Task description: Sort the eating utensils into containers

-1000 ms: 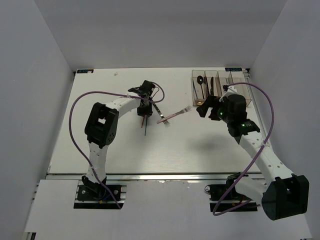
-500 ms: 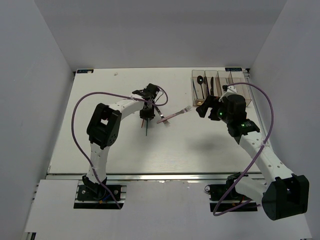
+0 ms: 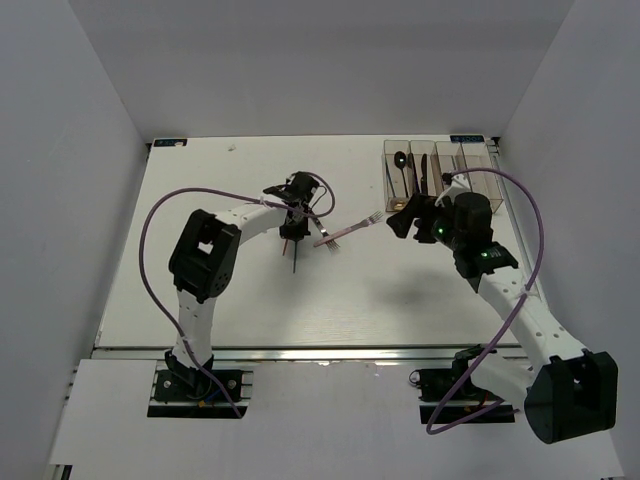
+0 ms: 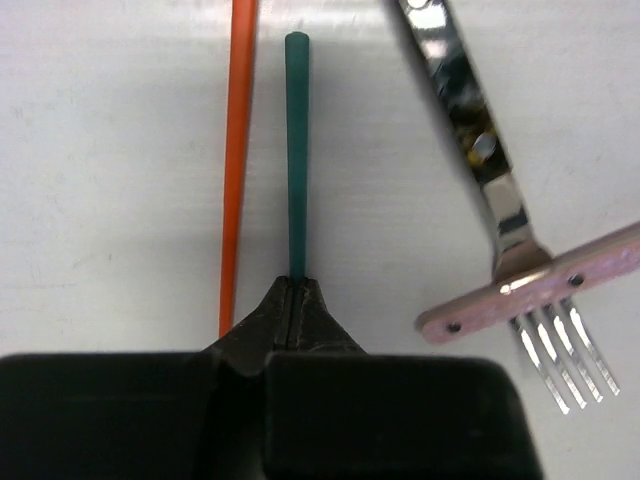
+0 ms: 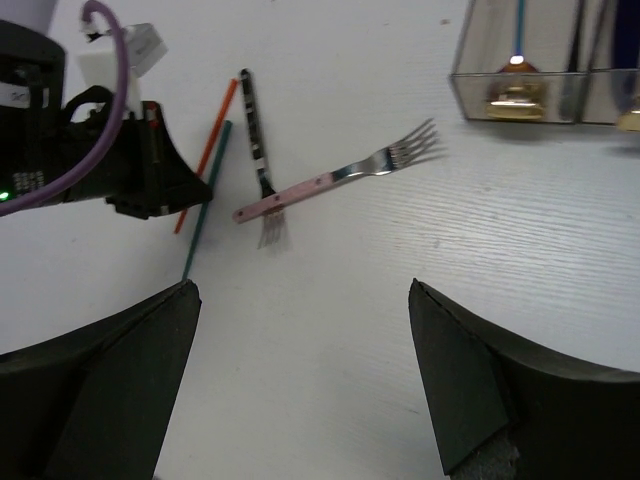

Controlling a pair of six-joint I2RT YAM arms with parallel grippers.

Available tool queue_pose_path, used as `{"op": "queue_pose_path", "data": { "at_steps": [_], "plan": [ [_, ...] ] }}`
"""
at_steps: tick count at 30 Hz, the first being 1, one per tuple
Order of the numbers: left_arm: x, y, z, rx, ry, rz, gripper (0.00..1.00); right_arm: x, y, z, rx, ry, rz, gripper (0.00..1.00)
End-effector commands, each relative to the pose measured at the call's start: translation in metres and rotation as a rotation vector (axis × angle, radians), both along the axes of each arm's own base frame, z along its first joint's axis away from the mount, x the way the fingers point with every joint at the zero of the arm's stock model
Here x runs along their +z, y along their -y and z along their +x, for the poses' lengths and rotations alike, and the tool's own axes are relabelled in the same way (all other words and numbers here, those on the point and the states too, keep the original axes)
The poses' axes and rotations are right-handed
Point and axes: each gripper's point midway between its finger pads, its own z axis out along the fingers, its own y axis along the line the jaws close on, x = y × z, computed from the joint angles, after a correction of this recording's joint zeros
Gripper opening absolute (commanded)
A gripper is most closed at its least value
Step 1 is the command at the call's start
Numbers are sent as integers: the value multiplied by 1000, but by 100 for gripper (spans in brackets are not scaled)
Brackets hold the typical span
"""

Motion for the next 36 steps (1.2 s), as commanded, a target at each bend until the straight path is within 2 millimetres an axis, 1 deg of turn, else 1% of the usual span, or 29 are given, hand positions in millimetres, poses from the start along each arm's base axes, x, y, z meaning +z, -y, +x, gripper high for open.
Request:
{"op": "queue_pose_path", "data": {
  "at_steps": [1,2,3,4,5,6,7,8,9,10,11,12,13,14,15,16,18,20,21,25,28,29,30,31,32,33,34,35,36],
  "plan": [
    [9,-4,-26,-15,-29,-14,0,19,-35,-10,184,60,132,89],
    [15,-2,-28,-20,-1,-43,0,26,-42,-9,205,67,182,89],
    [26,3,-28,-25,26,-75,0,27,-47,-10,222,55,221,89],
    [52,8,-26,-34,85,-132,0,24,-56,-15,271,20,267,89],
    [69,21,-22,-55,136,-221,0,27,-65,-18,281,-13,331,89],
    [66,23,-34,-76,131,-265,0,33,-72,-17,300,19,359,89],
    [95,33,-37,-109,197,-358,0,31,-76,-12,272,18,366,89],
    [114,56,-42,-174,226,-504,0,31,-89,-15,276,16,370,89],
    [108,60,-55,-200,204,-556,0,31,-94,-12,263,23,368,89],
    [117,69,-62,-235,208,-625,0,36,-97,-5,228,37,368,89],
    [136,80,-63,-261,246,-716,0,31,-107,-6,231,21,367,89],
    [132,89,-80,-311,190,-787,0,31,-112,-5,223,22,370,89],
    [140,96,-85,-341,195,-851,0,31,-112,4,167,31,360,89],
    [156,106,-86,-371,230,-937,0,30,-118,2,165,34,357,89],
    [161,111,-95,-410,210,-992,0,30,-120,3,153,37,356,89],
    [157,111,-104,-416,199,-1022,0,25,-120,7,118,31,345,89],
    [179,114,-109,-451,251,-1104,0,24,-126,6,118,28,335,87],
    [190,114,-114,-482,294,-1153,0,12,-129,7,96,2,294,85],
    [200,114,-118,-489,305,-1183,0,10,-130,7,92,2,288,85],
    [212,115,-127,-534,317,-1229,0,6,-134,8,92,9,297,79],
    [212,116,-128,-539,310,-1233,0,11,-135,10,93,32,305,68],
    [211,116,-129,-543,303,-1236,0,14,-137,10,105,38,311,49],
    [208,116,-131,-546,294,-1243,0,20,-139,10,121,57,316,38],
    [210,117,-132,-553,301,-1257,0,23,-143,8,149,55,324,7],
    [208,117,-132,-545,292,-1262,0,25,-145,6,163,56,329,0],
    [205,117,-131,-536,291,-1257,7,28,-146,5,173,61,338,0],
    [204,116,-129,-527,294,-1253,19,31,-147,0,191,64,349,0],
    [198,116,-124,-491,293,-1235,61,33,-147,-1,198,68,353,0],
    [197,116,-118,-469,300,-1218,80,35,-142,2,183,97,324,0]
  ]
}}
